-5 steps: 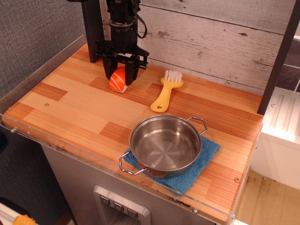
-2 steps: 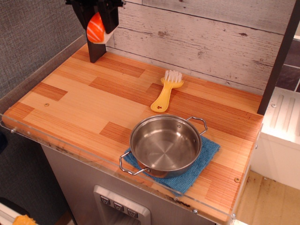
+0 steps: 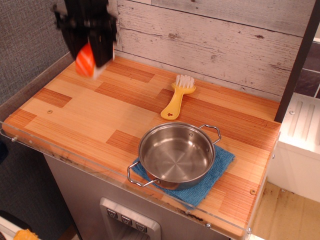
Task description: Slide the sushi forward next to the silver pan.
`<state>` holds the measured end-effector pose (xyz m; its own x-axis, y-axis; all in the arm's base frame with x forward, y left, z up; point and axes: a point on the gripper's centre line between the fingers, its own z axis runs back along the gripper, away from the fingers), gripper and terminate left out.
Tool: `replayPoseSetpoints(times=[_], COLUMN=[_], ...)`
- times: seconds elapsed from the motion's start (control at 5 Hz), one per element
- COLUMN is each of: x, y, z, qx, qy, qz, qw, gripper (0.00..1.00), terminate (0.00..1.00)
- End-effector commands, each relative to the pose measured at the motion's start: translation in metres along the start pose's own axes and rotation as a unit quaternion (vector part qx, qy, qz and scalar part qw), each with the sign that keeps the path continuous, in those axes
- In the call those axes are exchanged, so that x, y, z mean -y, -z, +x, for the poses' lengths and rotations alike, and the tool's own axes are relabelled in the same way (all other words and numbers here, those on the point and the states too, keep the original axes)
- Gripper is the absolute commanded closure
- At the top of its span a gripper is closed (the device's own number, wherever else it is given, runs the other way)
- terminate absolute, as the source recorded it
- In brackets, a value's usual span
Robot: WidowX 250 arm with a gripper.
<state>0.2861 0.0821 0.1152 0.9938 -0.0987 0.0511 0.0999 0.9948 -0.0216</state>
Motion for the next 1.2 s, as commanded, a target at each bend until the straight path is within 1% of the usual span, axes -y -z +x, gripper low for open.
replayPoseSetpoints(times=[0.0,0.2,0.6,0.8,1.0], x=[0.000,0.011,0.018,0.017,0.014], y=[0.034,0.050,0.064,0.068,0.074], z=[-0.021,-0.024,-0.030,-0.032,-0.034], qx=[0.015,0.018,0.003,-0.025,-0.051], qy=[-0.013,-0.015,-0.006,-0.012,-0.022], qz=[0.070,0.067,0.066,0.072,0.072], qw=[0.9974,0.9975,0.9978,0.9970,0.9959], gripper=[1.00,1.00,1.00,1.00,1.00], terminate=[0.00,0.00,0.00,0.00,0.00])
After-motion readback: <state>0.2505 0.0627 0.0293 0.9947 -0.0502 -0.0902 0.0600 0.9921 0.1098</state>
